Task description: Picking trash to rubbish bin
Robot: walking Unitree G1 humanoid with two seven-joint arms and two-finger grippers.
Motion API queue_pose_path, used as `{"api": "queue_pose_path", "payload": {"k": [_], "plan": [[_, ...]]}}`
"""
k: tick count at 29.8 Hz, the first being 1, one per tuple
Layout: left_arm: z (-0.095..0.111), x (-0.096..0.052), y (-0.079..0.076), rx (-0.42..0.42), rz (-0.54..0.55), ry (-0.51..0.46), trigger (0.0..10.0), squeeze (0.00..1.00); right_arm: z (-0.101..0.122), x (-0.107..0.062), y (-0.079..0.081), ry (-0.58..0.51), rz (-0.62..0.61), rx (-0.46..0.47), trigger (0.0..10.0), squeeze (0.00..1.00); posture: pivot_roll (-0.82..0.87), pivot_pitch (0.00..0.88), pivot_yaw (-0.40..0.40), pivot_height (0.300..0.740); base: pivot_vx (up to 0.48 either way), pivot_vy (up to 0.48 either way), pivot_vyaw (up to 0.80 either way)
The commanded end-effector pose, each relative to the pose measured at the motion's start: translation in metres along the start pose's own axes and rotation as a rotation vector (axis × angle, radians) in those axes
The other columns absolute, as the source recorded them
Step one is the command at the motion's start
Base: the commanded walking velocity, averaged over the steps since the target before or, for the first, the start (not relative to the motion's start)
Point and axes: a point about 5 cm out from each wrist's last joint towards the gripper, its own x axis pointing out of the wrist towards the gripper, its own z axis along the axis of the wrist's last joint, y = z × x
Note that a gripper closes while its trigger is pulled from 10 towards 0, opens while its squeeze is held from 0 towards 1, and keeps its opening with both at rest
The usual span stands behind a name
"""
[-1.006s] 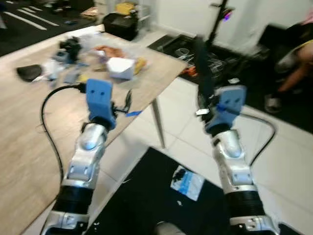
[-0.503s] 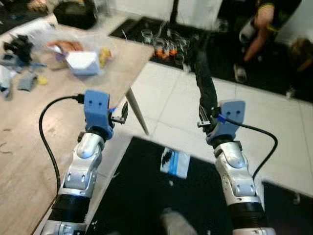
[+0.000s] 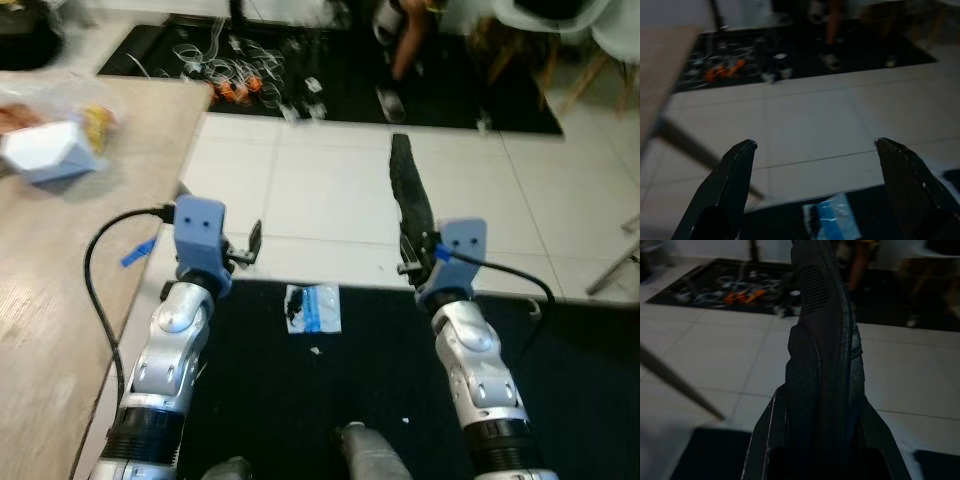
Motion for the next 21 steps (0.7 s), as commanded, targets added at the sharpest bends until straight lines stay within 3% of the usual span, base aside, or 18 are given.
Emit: {"api": "queue_pose_path", "payload": {"k": [1, 21], "plan": [[-0.0053, -0.0022, -0.0015, 0.007, -0.012, 0.024, 10.0, 0.0, 0.0034, 0.0014, 0.0002, -0.016, 0.0, 0.001, 10.0, 0.0, -0.08, 0.13, 0.0, 0.74, 0.0, 0.0, -0.8], [-0.0064, -0.0029, 0.0002, 0.016, 0.004, 0.028, 10.0, 0.0, -0.0031, 0.0022, 0.0026, -0.008, 0.009, 0.016, 10.0, 0.0, -0.07, 0.089, 0.011, 0.74, 0.0, 0.0, -0.8]]}}
